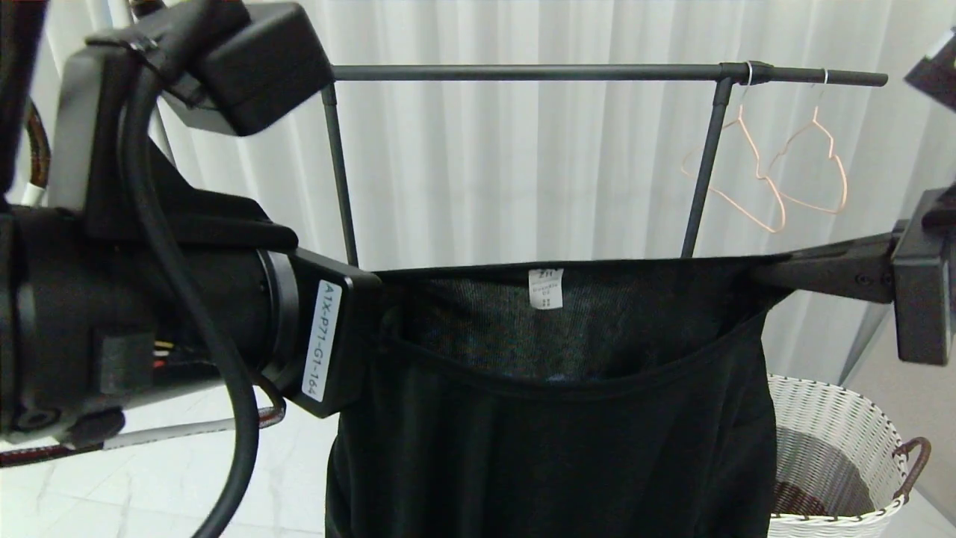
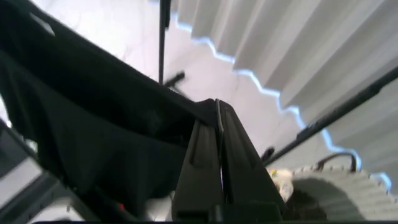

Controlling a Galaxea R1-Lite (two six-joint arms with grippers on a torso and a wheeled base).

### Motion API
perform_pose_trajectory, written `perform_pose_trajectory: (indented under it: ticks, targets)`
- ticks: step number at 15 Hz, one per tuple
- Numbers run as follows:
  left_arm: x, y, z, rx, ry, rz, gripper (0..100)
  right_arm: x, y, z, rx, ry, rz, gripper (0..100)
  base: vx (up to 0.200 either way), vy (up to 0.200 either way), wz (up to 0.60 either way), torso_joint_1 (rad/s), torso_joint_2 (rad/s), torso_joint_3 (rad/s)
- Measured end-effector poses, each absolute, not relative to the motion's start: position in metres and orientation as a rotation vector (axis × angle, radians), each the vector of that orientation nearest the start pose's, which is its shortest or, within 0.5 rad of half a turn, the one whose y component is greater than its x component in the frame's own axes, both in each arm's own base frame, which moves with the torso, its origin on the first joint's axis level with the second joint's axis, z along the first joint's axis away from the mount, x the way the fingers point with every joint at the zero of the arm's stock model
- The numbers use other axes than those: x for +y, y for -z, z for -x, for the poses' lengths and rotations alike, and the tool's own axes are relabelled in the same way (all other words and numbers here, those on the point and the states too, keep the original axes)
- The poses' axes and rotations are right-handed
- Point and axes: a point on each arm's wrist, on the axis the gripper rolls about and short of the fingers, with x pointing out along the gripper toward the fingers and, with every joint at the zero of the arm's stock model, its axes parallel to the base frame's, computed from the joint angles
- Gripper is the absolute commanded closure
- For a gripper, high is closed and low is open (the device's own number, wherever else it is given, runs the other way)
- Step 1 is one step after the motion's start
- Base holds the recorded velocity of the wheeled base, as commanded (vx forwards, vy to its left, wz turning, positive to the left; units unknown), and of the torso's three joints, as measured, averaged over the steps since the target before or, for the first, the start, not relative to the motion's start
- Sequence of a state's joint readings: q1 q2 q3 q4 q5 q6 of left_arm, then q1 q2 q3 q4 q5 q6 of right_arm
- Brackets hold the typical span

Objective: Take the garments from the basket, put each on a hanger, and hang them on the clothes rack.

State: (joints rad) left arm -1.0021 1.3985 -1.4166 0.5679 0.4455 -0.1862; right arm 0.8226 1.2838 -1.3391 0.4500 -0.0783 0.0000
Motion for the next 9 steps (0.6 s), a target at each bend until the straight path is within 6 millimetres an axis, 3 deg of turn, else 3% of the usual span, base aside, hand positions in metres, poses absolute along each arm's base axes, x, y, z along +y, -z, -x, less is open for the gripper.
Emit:
perform_pose_trajectory:
  ticks: [3, 7, 9]
  targets:
    - [-0.168, -0.328, -0.121, 0.447, 0.497, -0.169, 100, 0.136, -0.352, -0.129, 0.308, -0.746, 0.156, 100, 0.0, 0.0, 0.0, 0.0, 0.0, 0.0]
    - [-0.168, -0.333, -0.122, 0.424, 0.498, -0.146, 100, 0.137, -0.353, -0.129, 0.32, -0.747, 0.16, 100, 0.0, 0.0, 0.0, 0.0, 0.0, 0.0]
    - [-0.173, -0.34, -0.126, 0.381, 0.523, -0.103, 100, 0.124, -0.349, -0.116, 0.382, -0.77, 0.183, 100, 0.0, 0.0, 0.0, 0.0, 0.0, 0.0]
